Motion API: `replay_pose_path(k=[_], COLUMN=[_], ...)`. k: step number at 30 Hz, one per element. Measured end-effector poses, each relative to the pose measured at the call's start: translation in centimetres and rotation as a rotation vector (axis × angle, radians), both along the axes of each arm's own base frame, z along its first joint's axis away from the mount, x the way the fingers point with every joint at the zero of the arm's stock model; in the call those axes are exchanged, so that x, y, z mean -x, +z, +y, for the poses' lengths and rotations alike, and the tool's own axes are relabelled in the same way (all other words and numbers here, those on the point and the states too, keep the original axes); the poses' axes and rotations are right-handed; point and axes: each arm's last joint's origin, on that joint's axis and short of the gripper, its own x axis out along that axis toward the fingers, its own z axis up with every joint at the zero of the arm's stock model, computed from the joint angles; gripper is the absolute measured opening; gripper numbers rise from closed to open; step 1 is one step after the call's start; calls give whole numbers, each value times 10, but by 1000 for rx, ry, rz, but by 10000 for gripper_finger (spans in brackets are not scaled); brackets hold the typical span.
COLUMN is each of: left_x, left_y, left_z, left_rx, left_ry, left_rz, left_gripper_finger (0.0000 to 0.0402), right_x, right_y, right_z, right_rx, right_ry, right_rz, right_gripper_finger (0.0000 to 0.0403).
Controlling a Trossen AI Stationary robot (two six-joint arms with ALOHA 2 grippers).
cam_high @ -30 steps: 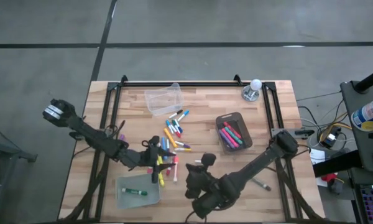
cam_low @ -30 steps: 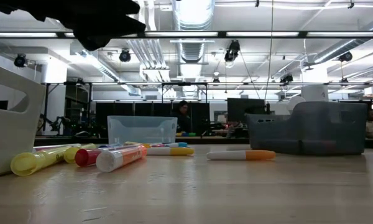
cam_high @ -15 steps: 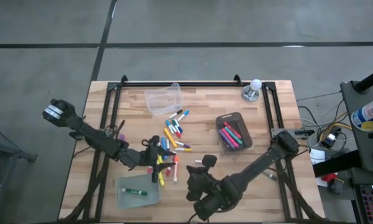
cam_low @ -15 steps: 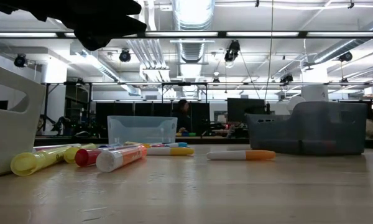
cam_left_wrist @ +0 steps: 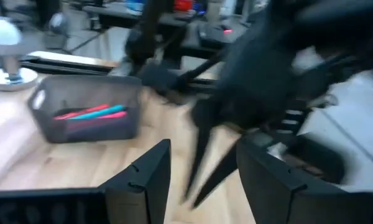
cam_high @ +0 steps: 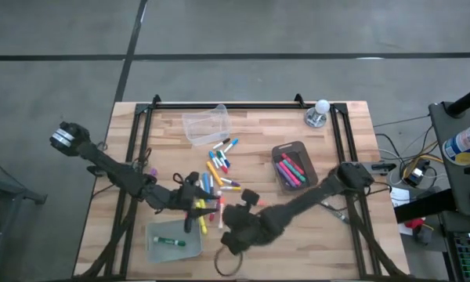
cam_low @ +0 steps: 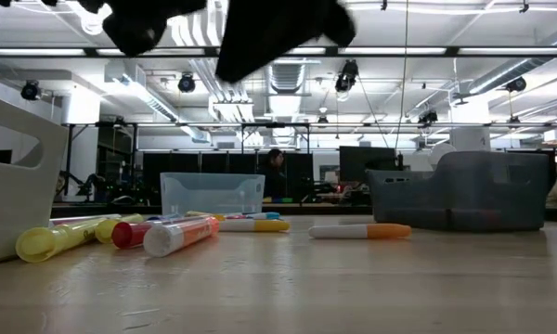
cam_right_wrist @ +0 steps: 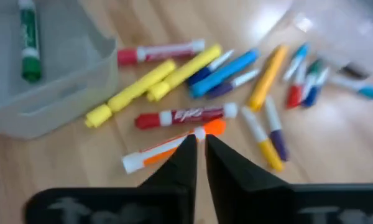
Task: Pick & Place Markers
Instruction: Put the orange marker pen into the gray bin
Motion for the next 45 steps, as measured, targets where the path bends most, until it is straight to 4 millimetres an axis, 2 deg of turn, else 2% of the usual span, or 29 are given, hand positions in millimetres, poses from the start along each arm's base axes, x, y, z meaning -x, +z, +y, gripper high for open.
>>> replay_pose_path(k=[4, 10, 16, 22, 25, 30, 37, 41, 45], left_x=[17, 44, 55, 54, 54, 53, 52, 52, 52], left_y=[16, 37, 37, 36, 36, 35, 34, 34, 32], left_z=[-3, -9, -14, -15, -15, -16, -17, -17, -17], left_rx=[47, 85, 62, 60, 60, 58, 59, 56, 39], left_ry=[-105, -249, -299, -298, -297, -297, -296, -297, -297], left_rz=[-39, -125, -138, -134, -134, -130, -132, -128, -116], left_gripper_finger=[177, 177, 177, 177, 177, 177, 177, 177, 177], right_x=[-16, -35, -41, -44, -51, -51, -53, -48, -40], right_y=[-12, -32, -43, -48, -56, -77, -89, -91, -92], right_z=[-27, -53, -65, -66, -65, -65, -67, -69, -69], right_rx=[-149, -397, -433, -464, -491, -480, -492, -446, -405], right_ry=[8, -5, -39, -87, -78, -108, -116, -116, -120], right_rz=[86, 145, 157, 137, 106, 163, 193, 245, 323], right_gripper_finger=[85, 162, 195, 199, 199, 199, 197, 180, 138])
